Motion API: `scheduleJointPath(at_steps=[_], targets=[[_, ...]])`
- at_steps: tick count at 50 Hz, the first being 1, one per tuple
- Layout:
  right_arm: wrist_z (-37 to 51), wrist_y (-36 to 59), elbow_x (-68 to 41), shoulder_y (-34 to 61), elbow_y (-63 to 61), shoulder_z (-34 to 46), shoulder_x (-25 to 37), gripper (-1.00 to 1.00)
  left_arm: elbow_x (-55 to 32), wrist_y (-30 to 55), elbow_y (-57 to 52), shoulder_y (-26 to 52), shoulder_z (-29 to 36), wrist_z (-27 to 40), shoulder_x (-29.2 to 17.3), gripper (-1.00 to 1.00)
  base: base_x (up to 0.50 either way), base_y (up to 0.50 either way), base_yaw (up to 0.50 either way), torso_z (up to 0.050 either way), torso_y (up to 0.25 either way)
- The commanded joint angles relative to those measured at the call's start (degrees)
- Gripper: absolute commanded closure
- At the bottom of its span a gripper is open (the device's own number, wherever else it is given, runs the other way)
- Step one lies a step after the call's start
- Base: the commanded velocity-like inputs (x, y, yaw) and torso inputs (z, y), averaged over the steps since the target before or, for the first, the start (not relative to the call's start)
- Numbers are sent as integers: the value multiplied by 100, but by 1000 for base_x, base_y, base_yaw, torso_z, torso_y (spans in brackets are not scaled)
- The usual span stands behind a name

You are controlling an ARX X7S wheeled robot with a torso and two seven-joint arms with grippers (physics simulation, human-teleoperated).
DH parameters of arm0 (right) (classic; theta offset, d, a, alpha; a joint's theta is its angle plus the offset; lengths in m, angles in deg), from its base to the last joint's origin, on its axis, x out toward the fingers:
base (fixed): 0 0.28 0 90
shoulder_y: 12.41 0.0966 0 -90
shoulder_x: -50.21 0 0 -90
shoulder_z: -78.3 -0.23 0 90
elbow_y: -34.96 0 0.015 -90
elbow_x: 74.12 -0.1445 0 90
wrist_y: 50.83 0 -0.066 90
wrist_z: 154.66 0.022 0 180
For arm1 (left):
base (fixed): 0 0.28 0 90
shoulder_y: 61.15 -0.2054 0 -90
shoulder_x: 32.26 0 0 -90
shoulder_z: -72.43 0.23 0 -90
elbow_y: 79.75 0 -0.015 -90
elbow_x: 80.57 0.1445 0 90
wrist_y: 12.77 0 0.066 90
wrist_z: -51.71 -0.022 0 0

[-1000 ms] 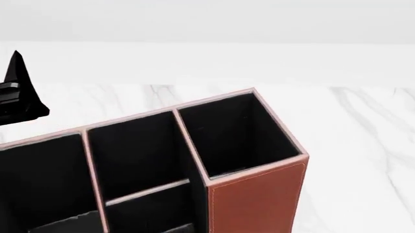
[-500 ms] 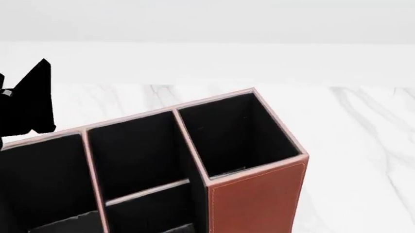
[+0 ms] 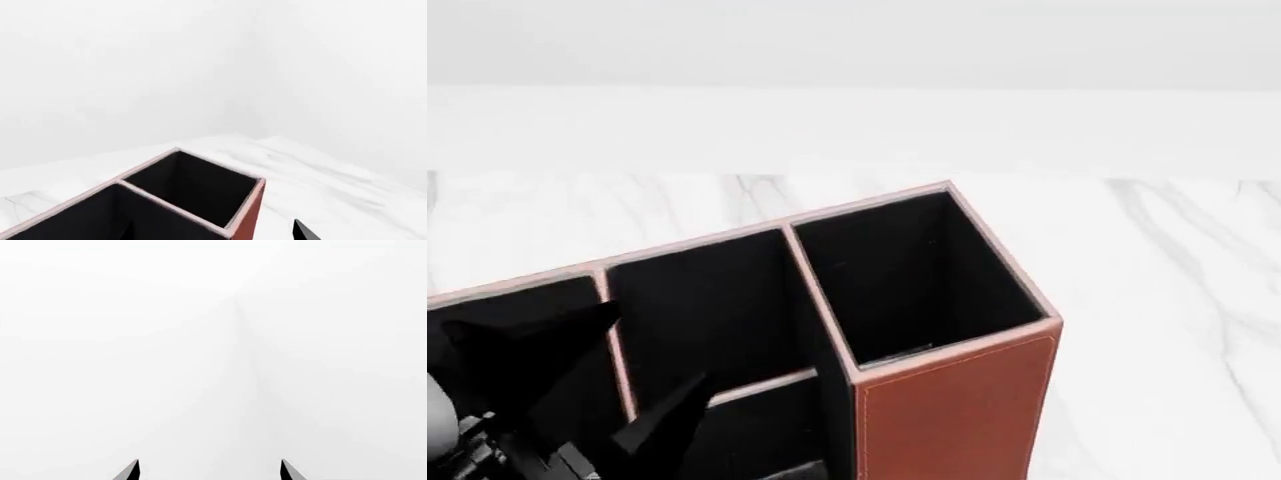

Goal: Pick up the book and place it in the front compartment of the caddy.

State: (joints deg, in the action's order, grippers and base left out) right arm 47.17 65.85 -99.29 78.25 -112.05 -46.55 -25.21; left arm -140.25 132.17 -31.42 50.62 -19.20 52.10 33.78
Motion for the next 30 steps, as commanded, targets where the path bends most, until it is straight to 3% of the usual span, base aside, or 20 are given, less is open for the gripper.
scheduleJointPath(at_steps=[1, 13, 25, 30], targets=[[139, 53, -261, -46, -86, -247, 62, -100, -637, 718, -955, -518, 569, -90, -436, -100, 0, 0, 0, 0, 0], [198, -18, -297, -104, -46, -213, 116, -100, -505, 777, -1181, -653, 946, -85, -426, -100, 0, 0, 0, 0, 0], [248, -131, -197, -132, 27, -45, 123, -100, 307, 691, -1445, -805, 1786, -198, -382, -100, 0, 0, 0, 0, 0], [261, -149, -223, -169, 18, -47, 140, -100, 169, 729, -1600, -776, 1816, -63, -399, -100, 0, 0, 0, 0, 0]])
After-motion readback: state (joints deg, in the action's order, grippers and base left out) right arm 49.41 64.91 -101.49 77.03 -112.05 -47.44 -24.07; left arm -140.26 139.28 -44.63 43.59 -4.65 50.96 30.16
